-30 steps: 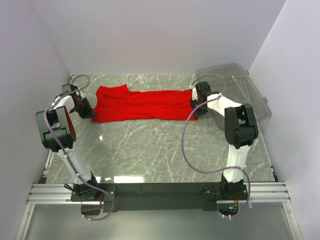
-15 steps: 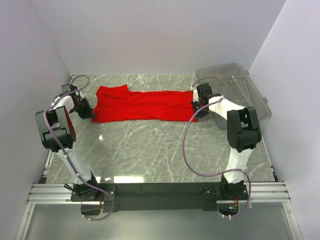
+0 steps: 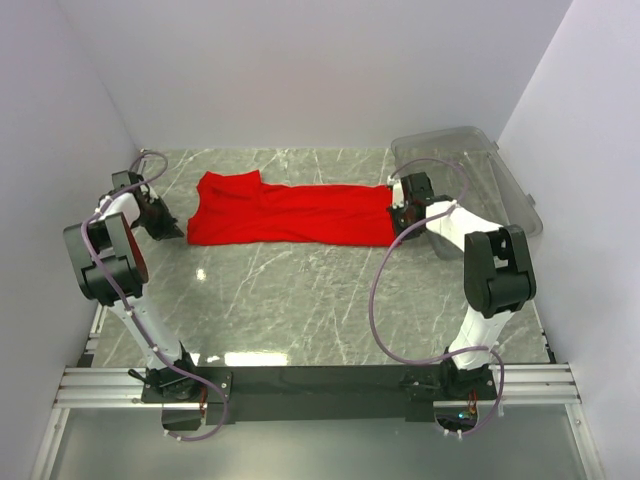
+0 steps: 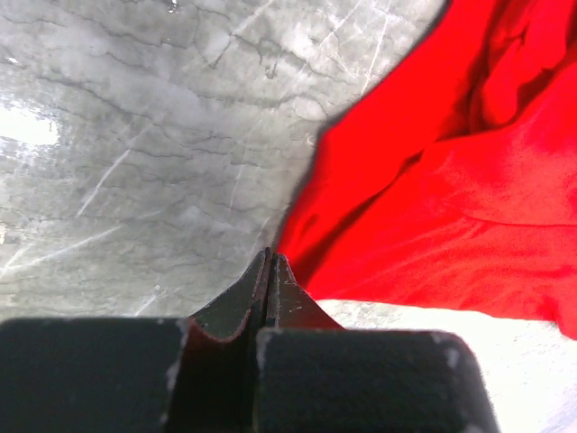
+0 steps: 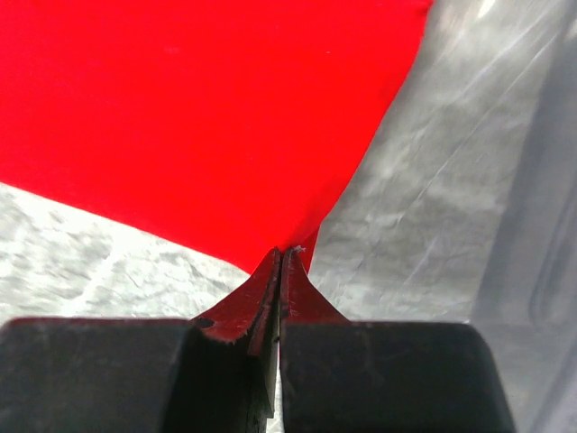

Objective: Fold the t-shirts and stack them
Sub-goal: Fold the tshirt

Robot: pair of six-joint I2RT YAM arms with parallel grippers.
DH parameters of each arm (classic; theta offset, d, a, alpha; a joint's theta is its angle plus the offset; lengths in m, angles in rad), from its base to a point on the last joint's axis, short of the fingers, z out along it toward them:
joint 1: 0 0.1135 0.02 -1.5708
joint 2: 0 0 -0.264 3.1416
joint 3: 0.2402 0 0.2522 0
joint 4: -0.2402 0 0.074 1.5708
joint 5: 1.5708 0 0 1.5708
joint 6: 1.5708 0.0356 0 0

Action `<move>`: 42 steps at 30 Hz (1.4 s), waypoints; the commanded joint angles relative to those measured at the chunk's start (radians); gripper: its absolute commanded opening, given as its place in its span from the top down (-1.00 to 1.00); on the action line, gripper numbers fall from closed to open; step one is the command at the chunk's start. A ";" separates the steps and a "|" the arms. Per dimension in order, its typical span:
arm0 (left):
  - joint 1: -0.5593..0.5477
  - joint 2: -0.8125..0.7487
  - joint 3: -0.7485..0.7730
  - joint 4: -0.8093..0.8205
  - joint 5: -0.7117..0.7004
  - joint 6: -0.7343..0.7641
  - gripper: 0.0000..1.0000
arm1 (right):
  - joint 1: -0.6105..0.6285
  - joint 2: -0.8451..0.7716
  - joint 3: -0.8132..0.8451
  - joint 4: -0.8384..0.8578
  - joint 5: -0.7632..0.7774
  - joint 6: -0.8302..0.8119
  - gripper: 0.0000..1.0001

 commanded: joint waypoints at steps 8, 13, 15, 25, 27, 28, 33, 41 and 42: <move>0.005 -0.099 -0.033 0.055 0.131 0.048 0.40 | -0.012 -0.026 -0.025 0.017 -0.002 0.002 1.00; -0.010 -0.064 -0.025 0.046 0.191 0.061 0.28 | -0.012 -0.017 -0.017 0.013 -0.007 -0.006 1.00; -0.033 -0.050 -0.014 0.040 0.192 0.071 0.28 | -0.010 -0.013 -0.014 0.011 -0.007 -0.008 1.00; -0.098 0.048 0.087 -0.035 0.059 0.092 0.29 | -0.013 -0.005 -0.011 0.014 -0.018 0.003 1.00; -0.101 0.053 0.095 -0.045 0.050 0.095 0.29 | -0.012 -0.002 -0.008 0.013 -0.019 0.003 1.00; -0.099 0.056 0.095 -0.045 0.044 0.095 0.30 | -0.010 -0.002 -0.008 0.013 -0.021 0.005 1.00; -0.116 0.013 0.080 -0.031 -0.027 0.100 0.29 | -0.012 0.000 -0.004 0.011 -0.022 0.003 1.00; -0.131 0.001 0.092 -0.034 -0.097 0.115 0.25 | -0.010 0.003 -0.004 0.011 -0.033 0.005 1.00; -0.136 0.008 0.095 -0.034 -0.108 0.118 0.24 | -0.012 0.003 -0.002 0.011 -0.033 0.005 1.00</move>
